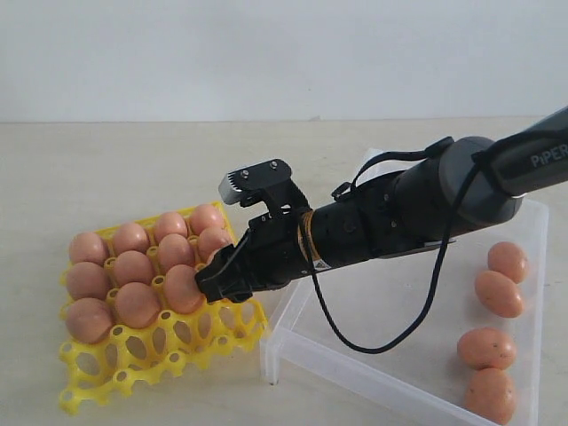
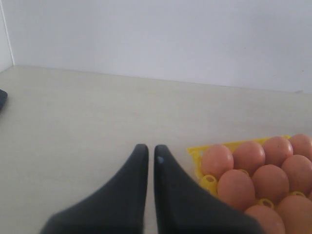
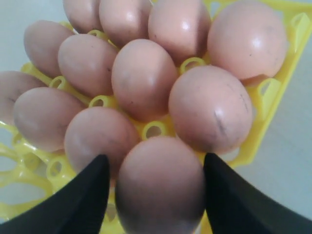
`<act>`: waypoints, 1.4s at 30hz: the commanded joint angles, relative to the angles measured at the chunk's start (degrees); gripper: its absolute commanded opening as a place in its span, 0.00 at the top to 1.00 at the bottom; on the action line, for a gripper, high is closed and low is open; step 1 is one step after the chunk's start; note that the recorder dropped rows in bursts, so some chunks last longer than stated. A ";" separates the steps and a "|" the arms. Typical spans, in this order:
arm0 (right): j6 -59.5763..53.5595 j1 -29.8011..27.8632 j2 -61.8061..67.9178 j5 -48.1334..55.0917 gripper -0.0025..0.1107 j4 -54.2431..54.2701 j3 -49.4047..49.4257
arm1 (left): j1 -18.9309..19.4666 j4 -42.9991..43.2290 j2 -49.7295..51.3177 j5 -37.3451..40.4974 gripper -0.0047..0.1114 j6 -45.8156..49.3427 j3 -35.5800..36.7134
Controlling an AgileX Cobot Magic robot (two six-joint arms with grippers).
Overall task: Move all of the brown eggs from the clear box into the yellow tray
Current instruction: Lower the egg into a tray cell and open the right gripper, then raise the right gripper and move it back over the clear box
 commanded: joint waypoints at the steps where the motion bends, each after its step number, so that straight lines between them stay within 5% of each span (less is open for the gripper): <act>1: 0.11 -0.01 -0.16 -0.06 0.47 0.10 -0.24 | 0.15 0.14 -0.20 -0.15 0.92 -0.02 0.15; 28: 1.82 -0.01 -12.33 2.50 0.44 -0.05 -0.24 | 0.15 0.14 -0.20 -0.15 0.92 -0.02 0.15; 33: 0.76 -0.01 -18.47 14.81 0.44 -0.29 -0.24 | 0.15 0.14 -0.20 -0.24 0.92 -0.02 0.15; 42: -3.11 -0.01 -27.56 54.71 0.44 2.52 -0.24 | 0.15 0.14 -0.20 -0.10 0.92 -0.02 0.15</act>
